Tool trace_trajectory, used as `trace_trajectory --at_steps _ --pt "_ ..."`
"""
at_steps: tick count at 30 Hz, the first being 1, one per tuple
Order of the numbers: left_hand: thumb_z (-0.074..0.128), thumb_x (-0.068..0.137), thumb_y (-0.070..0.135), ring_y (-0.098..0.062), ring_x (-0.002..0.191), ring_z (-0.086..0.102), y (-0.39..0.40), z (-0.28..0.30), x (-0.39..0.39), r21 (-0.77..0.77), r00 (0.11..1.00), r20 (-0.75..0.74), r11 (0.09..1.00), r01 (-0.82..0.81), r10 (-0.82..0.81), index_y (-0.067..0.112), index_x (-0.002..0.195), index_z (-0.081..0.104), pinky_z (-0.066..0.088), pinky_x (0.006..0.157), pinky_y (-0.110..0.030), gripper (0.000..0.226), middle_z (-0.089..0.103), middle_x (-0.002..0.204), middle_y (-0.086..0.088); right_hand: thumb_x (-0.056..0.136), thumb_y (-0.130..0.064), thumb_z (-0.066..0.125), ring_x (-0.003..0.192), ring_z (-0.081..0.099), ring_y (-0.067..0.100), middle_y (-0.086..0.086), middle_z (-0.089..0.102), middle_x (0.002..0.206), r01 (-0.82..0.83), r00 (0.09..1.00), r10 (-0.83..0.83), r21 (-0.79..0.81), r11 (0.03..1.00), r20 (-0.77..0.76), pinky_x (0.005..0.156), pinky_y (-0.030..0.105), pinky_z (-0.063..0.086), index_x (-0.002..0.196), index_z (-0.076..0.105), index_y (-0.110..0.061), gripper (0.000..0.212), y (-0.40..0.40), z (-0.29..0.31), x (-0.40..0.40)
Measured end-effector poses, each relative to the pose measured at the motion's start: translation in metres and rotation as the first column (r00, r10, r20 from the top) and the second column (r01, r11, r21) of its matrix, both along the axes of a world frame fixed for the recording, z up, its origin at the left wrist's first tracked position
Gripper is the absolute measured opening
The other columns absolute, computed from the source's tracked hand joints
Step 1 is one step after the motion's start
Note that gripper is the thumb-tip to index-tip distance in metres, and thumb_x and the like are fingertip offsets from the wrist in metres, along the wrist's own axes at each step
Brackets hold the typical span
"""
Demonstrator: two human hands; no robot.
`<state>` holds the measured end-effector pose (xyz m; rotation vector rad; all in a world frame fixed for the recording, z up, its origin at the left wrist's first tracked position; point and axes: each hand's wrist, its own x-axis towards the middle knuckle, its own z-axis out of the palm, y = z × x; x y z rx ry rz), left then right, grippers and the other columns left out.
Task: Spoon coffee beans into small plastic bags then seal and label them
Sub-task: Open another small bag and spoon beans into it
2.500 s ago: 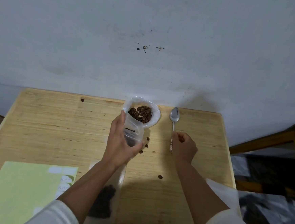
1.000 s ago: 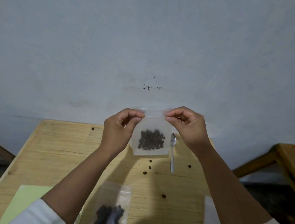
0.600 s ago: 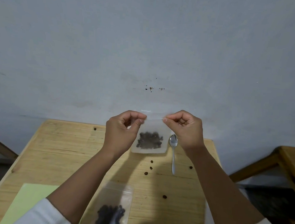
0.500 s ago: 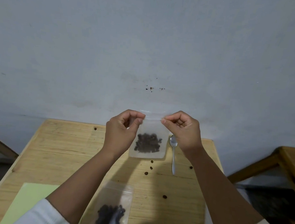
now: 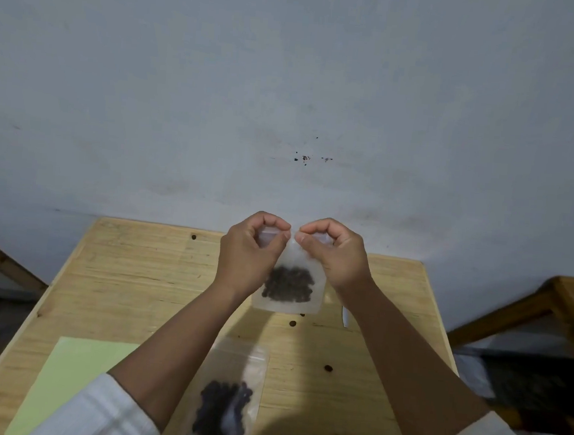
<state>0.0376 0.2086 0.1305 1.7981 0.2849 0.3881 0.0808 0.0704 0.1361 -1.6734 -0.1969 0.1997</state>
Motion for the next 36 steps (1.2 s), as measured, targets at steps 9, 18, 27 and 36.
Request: trace_trajectory --at_steps 9,18,27,36 --pt "0.072 0.081 0.019 -0.014 0.087 0.063 0.045 -0.045 -0.033 0.055 0.93 -0.365 0.995 0.078 -0.053 0.03 0.097 0.067 0.048 0.08 -0.025 0.019 0.065 0.101 0.01 0.076 -0.011 0.071 0.071 0.062 0.013 -0.002 0.068 0.079 0.034 0.961 -0.079 -0.17 0.985 -0.266 0.072 0.031 0.053 0.082 0.07 -0.02 0.01 0.019 -0.055 -0.047" --pt "0.069 0.082 0.014 -0.017 0.107 0.056 0.049 -0.129 -0.099 0.25 0.833 -0.55 0.94 0.232 -0.059 0.017 0.115 0.065 0.037 0.097 -0.02 0.033 0.055 0.124 -0.002 0.081 -0.015 0.065 0.086 0.058 0.014 -0.001 0.062 0.095 0.129 0.907 -0.289 -0.454 0.882 -0.305 0.068 0.017 0.046 0.088 0.064 -0.021 0.009 0.047 -0.147 -0.126" --pt "0.05 0.094 0.013 -0.022 0.138 0.032 0.052 -0.17 -0.12 0.516 0.868 -0.44 0.727 0.454 -0.23 0.007 0.132 0.051 0.01 0.109 -0.016 0.038 0.045 0.142 -0.006 0.088 -0.023 0.043 0.123 0.05 0.028 0.012 0.054 0.132 0.114 0.977 0.073 -0.779 0.617 0.2 0.101 0.036 0.044 0.114 0.063 -0.009 0.036 0.057 -0.182 -0.158" --pt "0.046 0.08 0.023 -0.023 0.103 0.065 0.055 -0.174 -0.121 0.661 0.819 -0.461 0.484 0.574 -0.342 0.006 0.107 0.069 0.049 0.092 -0.032 0.038 0.07 0.108 -0.009 0.086 -0.028 0.037 0.108 0.063 0.025 0.012 0.068 0.114 0.027 0.934 0.303 -0.885 0.465 0.188 0.086 0.036 0.054 0.109 0.068 -0.006 0.045 0.055 -0.174 -0.162"
